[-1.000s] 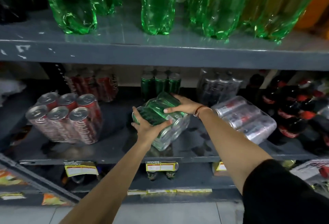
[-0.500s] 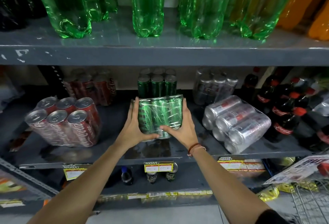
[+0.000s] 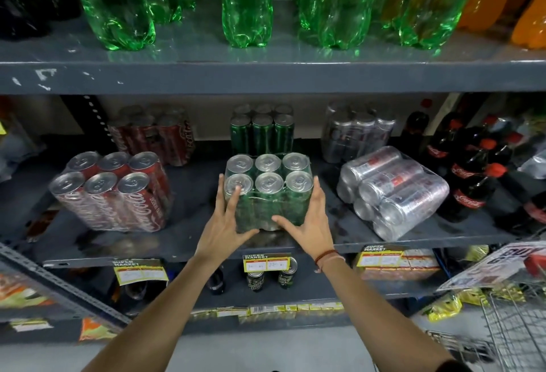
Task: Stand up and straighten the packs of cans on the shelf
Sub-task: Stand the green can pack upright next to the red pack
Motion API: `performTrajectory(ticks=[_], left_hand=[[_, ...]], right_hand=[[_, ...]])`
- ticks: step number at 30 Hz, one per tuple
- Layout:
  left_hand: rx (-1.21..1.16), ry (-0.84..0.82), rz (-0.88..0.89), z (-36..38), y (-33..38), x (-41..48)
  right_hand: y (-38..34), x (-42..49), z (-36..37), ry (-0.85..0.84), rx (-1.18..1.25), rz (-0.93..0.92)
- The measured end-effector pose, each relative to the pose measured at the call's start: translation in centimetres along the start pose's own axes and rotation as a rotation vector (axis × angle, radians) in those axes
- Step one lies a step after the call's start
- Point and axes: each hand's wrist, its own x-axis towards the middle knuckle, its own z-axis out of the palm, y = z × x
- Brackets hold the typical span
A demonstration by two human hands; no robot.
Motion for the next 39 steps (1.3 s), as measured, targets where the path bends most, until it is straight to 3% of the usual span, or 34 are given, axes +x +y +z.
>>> performTrajectory(ticks=[2,4,7,12,15,19,21,23,26,29,31,35,37,39], left_hand=[[-0.069,0.042,-0.032,-0.2,0.9,-0.5],[-0.262,0.157,-0.183,0.0,3.2,-0.6],[-0.487,0.361,-0.458,0.7,7.1,0.1],[-0.596,0.304,-0.777,1.4,10.3,3.0],[-0.611,0.305,-0.832,1.8,9.7,4.3],[-0.604,0.192,-0.678,0.7,5.4,5.5],[-0.630,0.044,-0.574,-0.8,2.5,7.1],[-0.751,-0.183,-0.590,-2.7,0.4,9.3],[-0.701,-0.373,-0.608,-4.0,-0.9,11.9],[-0.506,-0.250,-0.517,-3.8,-0.6,12.7],[-0.556,-0.095,-0.540,-3.5,0.1,11.7],[-0.609,0.460,-0.610,-2.9,2.4,7.0],[-0.602,0.497,-0.597,-2.1,4.5,4.2],[-0.615,0.376,-0.598,-0.8,6.5,2.3]], right_hand=[[-0.2,1.0,-0.9,0.044,0.087,-0.059],[-0.9,3.0,-1.9,0.038,0.221,-0.068],[-2.2,6.9,-3.3,-0.118,0.337,0.031],[-2.5,10.5,-3.7,-0.415,0.224,0.072],[-2.2,10.4,-3.5,-0.492,0.183,0.144],[-2.7,7.7,-3.3,-0.294,0.216,0.204],[-3.5,5.3,-2.3,-0.091,0.195,0.211],[-5.2,2.5,-0.6,0.107,0.121,0.245],[-8.8,-1.2,2.7,0.259,-0.008,0.296],[-10.7,-3.2,4.6,0.218,0.002,0.257],[-10.4,-3.5,4.3,0.178,0.080,0.205],[-7.9,-0.4,1.5,0.259,0.190,0.161],[-6.4,2.7,0.0,0.217,0.153,0.183],[-5.4,5.9,-1.1,0.066,0.151,0.243]])
